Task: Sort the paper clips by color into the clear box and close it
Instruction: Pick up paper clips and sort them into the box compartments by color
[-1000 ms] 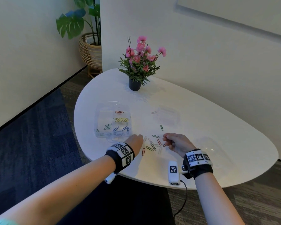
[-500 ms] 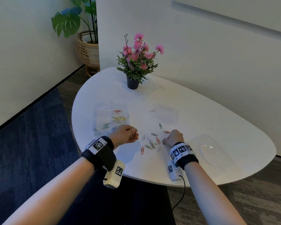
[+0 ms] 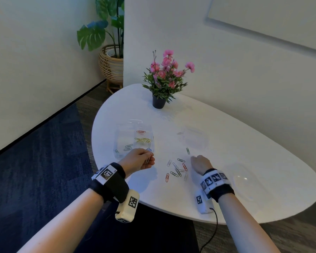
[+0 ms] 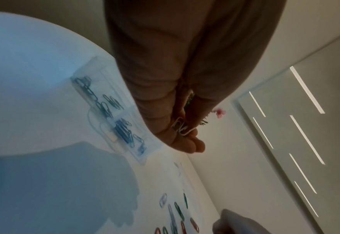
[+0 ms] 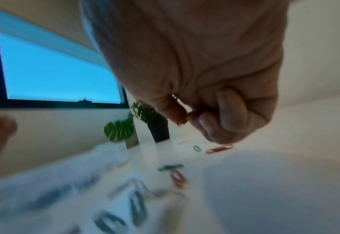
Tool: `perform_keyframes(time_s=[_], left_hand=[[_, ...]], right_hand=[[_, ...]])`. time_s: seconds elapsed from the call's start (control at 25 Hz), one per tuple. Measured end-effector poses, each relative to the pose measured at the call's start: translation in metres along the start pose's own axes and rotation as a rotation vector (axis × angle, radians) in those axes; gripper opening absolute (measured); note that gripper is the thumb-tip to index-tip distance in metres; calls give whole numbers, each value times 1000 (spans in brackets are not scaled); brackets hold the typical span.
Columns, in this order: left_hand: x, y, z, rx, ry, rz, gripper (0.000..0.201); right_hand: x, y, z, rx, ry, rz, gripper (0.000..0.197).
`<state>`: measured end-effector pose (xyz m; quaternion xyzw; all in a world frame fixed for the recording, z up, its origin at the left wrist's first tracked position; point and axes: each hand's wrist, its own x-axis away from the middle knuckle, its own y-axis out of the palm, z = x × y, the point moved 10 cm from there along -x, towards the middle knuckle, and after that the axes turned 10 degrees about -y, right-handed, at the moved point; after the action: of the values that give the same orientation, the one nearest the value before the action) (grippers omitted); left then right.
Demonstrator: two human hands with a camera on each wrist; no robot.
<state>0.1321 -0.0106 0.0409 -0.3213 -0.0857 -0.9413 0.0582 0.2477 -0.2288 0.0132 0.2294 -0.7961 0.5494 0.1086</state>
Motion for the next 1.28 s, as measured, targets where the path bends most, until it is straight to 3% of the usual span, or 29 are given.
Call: perform_keyframes(time_s=[0.16, 0.24, 0.44, 0.68, 0.76, 0.84, 0.92, 1.04, 1.16, 1.28], left_hand=[[9, -37, 1, 197, -4, 46, 17], [11, -53, 3, 264, -5, 71, 16], [7, -75, 6, 396, -25, 90, 19], [-2, -78, 13, 455, -44, 33, 26], [-6, -80, 15, 449, -58, 30, 27], [-11, -82, 23, 384, -64, 43, 25], [-20, -87, 40, 293, -37, 91, 26], [-36, -104, 73, 20, 10, 254, 35], [-59, -117, 86, -103, -20, 356, 32], [-55, -115, 97, -155, 12, 357, 25]], right_hand=[[8, -35, -54, -1079, -57, 194, 28], [-5, -42, -91, -1325, -112, 161, 27], [-53, -12, -155, -1112, -109, 59, 30], [-83, 12, -186, -809, -189, -18, 30], [-78, 16, -189, -849, -209, -65, 27], [-74, 13, -185, -928, -246, -48, 18], [-68, 0, -172, -969, -240, 34, 36], [-59, -16, -146, -1003, -244, 120, 25], [-49, -24, -113, -991, -234, 162, 17], [-42, -38, -85, -937, -242, 205, 14]])
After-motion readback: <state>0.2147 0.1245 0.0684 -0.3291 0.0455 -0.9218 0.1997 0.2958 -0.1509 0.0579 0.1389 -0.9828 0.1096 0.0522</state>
